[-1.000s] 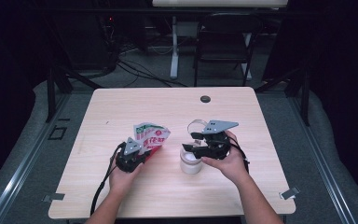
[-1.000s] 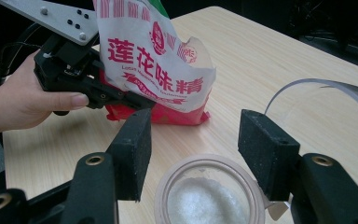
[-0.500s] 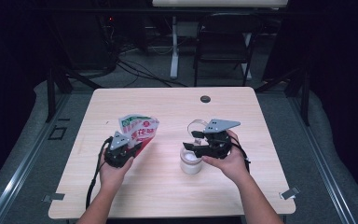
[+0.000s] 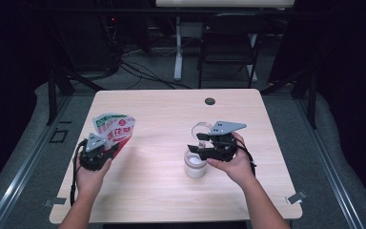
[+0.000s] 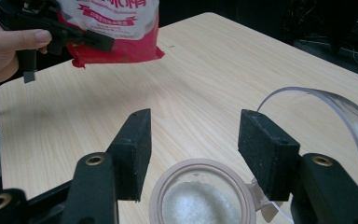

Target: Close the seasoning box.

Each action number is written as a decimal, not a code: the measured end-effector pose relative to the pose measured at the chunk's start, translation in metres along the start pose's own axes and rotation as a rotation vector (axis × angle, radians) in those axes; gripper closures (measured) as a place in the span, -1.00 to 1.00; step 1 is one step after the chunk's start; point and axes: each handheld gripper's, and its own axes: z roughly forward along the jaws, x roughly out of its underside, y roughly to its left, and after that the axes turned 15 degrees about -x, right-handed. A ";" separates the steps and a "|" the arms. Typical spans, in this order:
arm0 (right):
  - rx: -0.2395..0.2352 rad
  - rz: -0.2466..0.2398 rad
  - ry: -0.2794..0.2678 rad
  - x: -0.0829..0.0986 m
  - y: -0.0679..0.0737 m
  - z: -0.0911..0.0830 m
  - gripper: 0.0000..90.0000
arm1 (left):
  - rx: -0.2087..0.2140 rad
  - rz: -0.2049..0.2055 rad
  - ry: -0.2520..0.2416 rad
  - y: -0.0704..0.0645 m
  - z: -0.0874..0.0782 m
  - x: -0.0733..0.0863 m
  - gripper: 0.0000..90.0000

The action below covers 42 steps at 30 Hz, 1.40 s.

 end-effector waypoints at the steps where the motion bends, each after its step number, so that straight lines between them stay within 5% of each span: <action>1: 0.000 0.000 0.001 0.000 0.000 0.000 -0.01 | -0.006 -0.010 0.004 0.002 -0.001 0.003 0.81; 11: -0.005 0.003 0.009 0.001 -0.001 0.004 -0.01 | -0.077 -0.057 0.037 0.022 0.002 0.029 0.81; 15: -0.007 0.000 0.015 0.001 0.000 0.006 -0.01 | -0.062 -0.114 0.067 0.028 0.007 0.037 0.80; 20: -0.008 0.004 0.014 0.001 -0.001 0.005 -0.01 | -0.073 -0.094 0.114 0.027 0.014 0.045 0.80; 42: -0.014 0.009 0.021 0.002 -0.002 0.008 -0.02 | -0.030 -0.162 0.115 0.030 0.012 0.049 0.49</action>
